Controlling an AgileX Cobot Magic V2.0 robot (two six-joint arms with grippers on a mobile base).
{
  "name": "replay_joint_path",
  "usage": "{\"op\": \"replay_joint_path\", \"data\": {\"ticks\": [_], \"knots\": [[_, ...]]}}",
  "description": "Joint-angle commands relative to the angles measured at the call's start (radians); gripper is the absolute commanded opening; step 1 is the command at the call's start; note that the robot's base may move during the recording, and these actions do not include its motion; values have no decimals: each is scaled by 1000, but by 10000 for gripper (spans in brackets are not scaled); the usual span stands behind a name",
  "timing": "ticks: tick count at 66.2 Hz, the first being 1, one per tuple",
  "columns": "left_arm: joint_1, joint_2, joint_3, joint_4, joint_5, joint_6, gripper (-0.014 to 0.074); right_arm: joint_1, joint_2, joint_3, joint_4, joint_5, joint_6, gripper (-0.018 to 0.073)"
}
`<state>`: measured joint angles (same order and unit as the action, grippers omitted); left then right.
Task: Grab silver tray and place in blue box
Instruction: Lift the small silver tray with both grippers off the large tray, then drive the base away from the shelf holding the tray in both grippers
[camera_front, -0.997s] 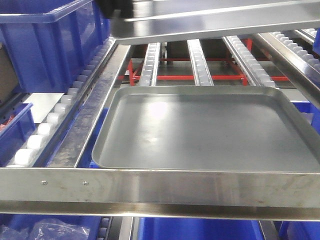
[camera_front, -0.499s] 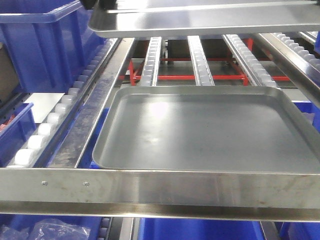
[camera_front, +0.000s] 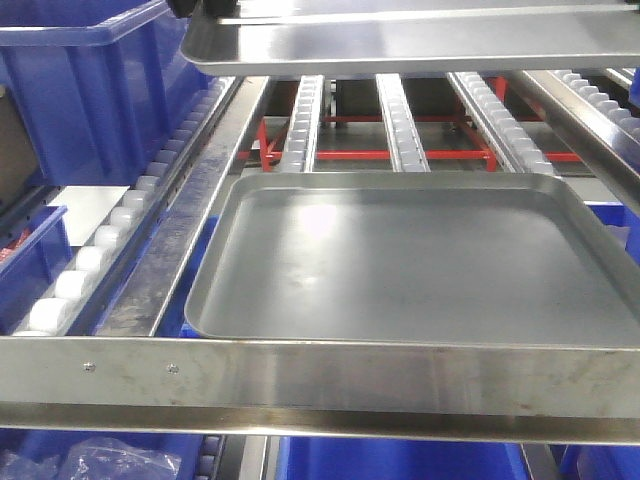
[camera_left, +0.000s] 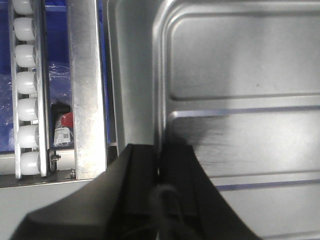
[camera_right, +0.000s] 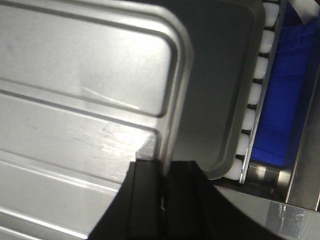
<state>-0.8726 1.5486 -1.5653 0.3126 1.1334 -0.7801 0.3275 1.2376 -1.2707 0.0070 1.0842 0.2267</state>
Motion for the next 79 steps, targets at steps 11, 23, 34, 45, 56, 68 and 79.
{"op": "replay_joint_path", "data": {"ticks": [11, 23, 34, 45, 56, 68, 79], "knots": [[-7, -36, -27, 45, -43, 10, -98, 3, -26, -29, -16, -23, -24, 58], [-7, -26, -27, 45, -43, 10, -98, 3, -26, -29, -16, -23, -24, 58], [-7, -26, -27, 45, -43, 10, -98, 3, -26, -29, -16, -22, -24, 58], [-7, -26, -27, 45, -43, 10, -98, 3, -26, -29, -16, -22, -24, 58], [-7, -26, -27, 45, -43, 10, -98, 3, -26, -29, -16, -22, -24, 58], [-7, -26, -27, 45, -43, 10, -98, 3, -26, -29, -16, -22, -24, 58], [-7, -26, -27, 45, -43, 10, -98, 3, -26, -29, -16, -22, -24, 58]]}}
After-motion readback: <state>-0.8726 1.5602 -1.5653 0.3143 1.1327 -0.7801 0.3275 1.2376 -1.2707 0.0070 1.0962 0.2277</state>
